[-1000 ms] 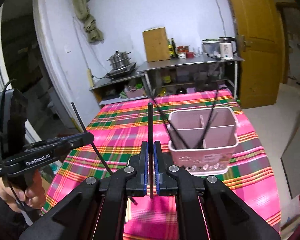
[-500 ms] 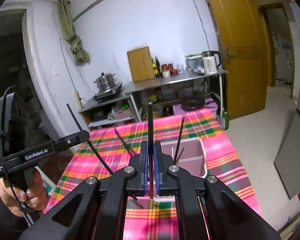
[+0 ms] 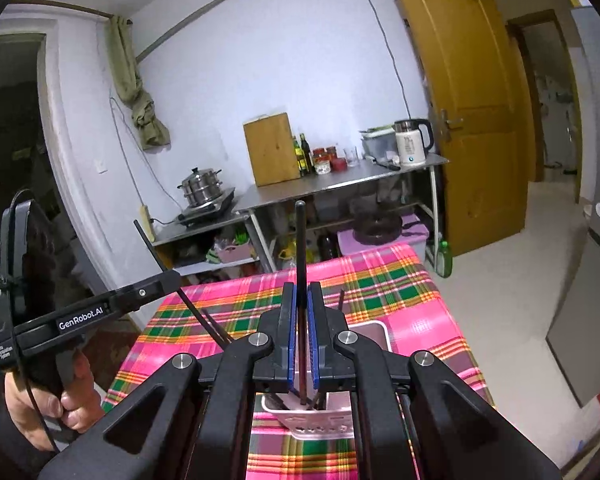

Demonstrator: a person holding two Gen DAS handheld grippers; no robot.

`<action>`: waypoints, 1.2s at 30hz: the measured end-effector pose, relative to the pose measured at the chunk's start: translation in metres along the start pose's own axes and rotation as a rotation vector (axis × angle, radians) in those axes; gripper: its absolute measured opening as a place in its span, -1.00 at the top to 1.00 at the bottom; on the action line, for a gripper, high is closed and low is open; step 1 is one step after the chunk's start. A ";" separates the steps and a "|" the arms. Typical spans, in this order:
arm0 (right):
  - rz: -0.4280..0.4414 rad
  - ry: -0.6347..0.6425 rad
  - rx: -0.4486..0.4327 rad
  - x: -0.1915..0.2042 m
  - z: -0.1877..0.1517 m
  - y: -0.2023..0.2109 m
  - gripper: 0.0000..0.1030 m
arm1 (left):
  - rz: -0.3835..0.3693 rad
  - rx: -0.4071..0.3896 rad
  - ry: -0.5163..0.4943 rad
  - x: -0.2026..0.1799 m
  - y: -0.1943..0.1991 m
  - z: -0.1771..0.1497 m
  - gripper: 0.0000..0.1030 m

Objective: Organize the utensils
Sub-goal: 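Lower the chopstick into the pink holder and open the right tool while the left tool releases its chopstick, then withdraw both open tools from the pink holder toward the remaining chopsticks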

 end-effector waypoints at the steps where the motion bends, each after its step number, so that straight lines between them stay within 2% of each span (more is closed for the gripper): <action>1: 0.002 -0.006 0.007 -0.001 -0.003 -0.004 0.90 | 0.003 0.003 0.002 0.002 -0.003 -0.002 0.91; 13: 0.011 -0.032 0.124 -0.006 -0.051 -0.051 0.90 | 0.028 0.049 0.006 0.023 -0.033 -0.032 0.91; 22: 0.013 -0.052 0.204 -0.009 -0.077 -0.066 0.88 | 0.037 0.082 0.001 0.029 -0.039 -0.048 0.89; 23: 0.007 -0.050 0.207 -0.009 -0.078 -0.065 0.86 | 0.038 0.084 0.000 0.030 -0.038 -0.049 0.89; 28: -0.010 -0.054 0.182 -0.012 -0.074 -0.052 0.48 | 0.035 0.064 -0.007 0.029 -0.023 -0.044 0.75; 31: -0.012 -0.053 0.153 -0.011 -0.069 -0.040 0.34 | 0.026 0.038 -0.014 0.027 -0.007 -0.039 0.73; 36: -0.019 -0.044 0.125 -0.005 -0.064 -0.019 0.31 | 0.031 0.002 -0.016 0.030 0.022 -0.036 0.73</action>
Point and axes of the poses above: each gripper's, at about its wrist camera, not at the fingertips, and y roughly against the way its jaws point, x to its left, z to its top, the point moved 9 cm from there along -y, roughly the way its jaws point, and after that the axes turned 13 degrees about y, right-handed, at the moved point
